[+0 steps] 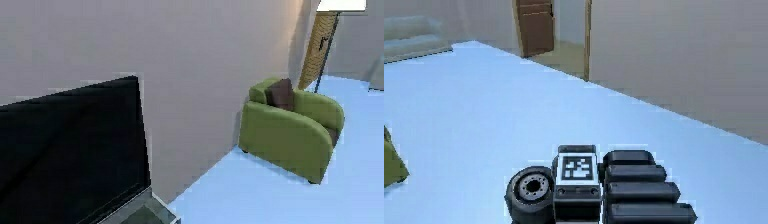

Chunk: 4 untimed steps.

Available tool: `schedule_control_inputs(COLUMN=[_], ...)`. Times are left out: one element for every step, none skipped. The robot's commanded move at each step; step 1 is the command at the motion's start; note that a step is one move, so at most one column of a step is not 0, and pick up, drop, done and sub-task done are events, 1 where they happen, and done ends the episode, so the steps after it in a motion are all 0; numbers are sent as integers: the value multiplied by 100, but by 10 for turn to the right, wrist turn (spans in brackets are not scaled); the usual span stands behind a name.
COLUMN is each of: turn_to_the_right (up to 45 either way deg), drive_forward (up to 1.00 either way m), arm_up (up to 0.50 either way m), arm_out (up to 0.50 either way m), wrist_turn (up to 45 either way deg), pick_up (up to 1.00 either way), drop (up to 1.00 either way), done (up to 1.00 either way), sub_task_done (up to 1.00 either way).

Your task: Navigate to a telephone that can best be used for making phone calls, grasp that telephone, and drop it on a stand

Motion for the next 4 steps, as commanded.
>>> schedule_control_inputs(turn_to_the_right=[-450, -420, 450, 330], drive_forward=[0, 0, 0, 0], arm_up=[0, 0, 0, 0], arm_out=[0, 0, 0, 0], wrist_turn=[0, 0, 0, 0], pick_up=[0, 0, 0, 0], drop=[0, 0, 0, 0], done=[0, 0, 0, 0], sub_task_done=[0, 0, 0, 0])
